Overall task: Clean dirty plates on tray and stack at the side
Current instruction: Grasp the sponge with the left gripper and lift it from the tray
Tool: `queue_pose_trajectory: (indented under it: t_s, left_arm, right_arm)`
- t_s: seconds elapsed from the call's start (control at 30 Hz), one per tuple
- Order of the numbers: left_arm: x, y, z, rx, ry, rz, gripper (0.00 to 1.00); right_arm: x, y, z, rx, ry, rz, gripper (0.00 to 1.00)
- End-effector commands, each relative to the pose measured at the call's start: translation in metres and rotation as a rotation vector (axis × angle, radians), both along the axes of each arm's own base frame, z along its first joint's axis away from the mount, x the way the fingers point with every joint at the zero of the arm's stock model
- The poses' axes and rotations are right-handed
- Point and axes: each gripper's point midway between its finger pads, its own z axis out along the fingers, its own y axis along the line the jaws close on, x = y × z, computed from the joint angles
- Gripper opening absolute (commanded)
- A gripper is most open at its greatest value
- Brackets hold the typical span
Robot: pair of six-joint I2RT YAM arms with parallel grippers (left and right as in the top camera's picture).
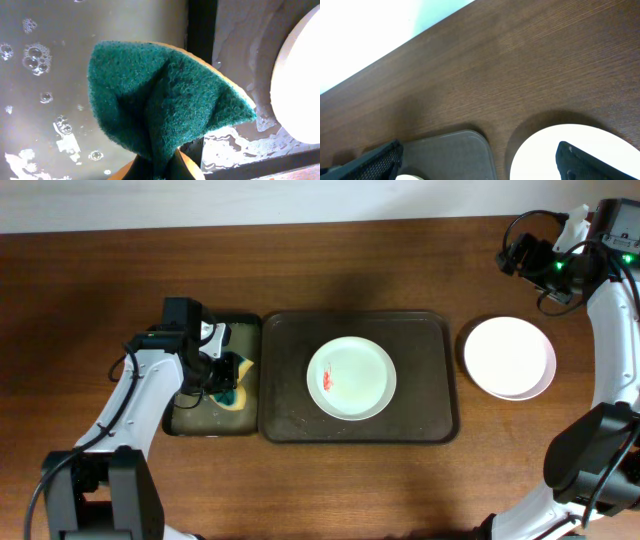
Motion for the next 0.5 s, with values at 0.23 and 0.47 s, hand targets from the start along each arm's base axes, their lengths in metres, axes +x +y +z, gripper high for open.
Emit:
queue_pose_trajectory:
  t_s: [0.23,0.47]
  left_arm:
    - [0.022,-0.011,0.052,-0.066,-0.167,-0.014,0.00]
    - [0.016,0.036,0.198,0.172,-0.649,0.182,0.00]
  right_arm:
    - [0.001,0.001,0.005,0.004,-0.014,0.008,0.99]
    - [-0.011,0.046,0.015,0.247,-0.009,0.134,0.98]
